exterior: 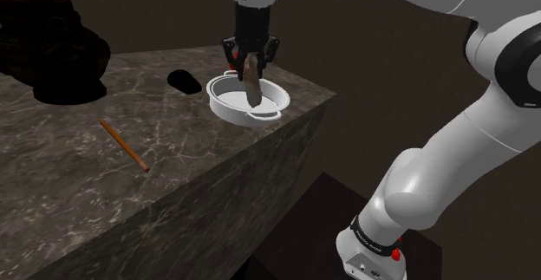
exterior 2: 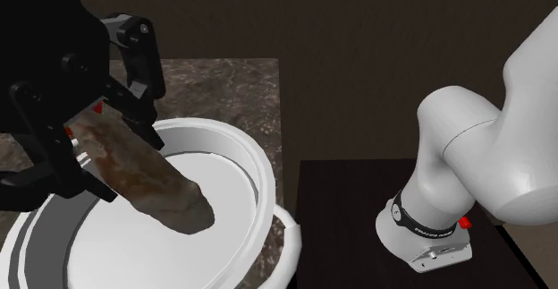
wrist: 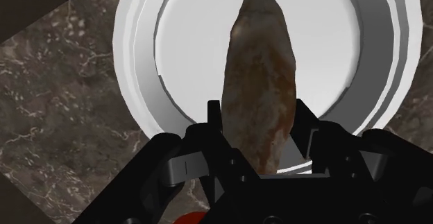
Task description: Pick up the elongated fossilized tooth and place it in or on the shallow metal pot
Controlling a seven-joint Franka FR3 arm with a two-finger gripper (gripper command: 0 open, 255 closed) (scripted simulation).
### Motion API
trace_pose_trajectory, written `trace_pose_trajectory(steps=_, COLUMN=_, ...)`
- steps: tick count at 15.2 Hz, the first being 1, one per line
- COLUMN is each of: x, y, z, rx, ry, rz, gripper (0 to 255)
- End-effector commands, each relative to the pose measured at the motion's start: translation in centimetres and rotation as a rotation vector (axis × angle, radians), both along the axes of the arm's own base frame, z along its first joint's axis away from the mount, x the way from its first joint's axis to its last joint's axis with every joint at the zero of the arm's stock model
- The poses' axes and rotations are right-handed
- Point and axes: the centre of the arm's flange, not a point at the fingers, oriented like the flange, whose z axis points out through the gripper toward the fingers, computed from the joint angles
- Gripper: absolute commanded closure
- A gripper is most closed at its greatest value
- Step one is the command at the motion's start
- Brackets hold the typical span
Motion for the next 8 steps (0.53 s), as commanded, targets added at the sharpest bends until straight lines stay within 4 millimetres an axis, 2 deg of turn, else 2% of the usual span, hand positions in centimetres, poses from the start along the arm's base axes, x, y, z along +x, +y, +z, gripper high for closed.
trace_pose_trajectory(steps=1, x=0.1, y=0.0, z=-1.0, rx=0.000, ry=-0.001, rz=0.000, gripper=255)
trace_pose_trajectory(steps=4, x=0.1, y=0.0, z=-2.3, rx=0.000, ry=-0.001, rz=0.000, gripper=255)
trace_pose_trajectory(steps=8, x=0.1, y=0.0, z=-2.3, rx=0.000, ry=-0.001, rz=0.000, gripper=255)
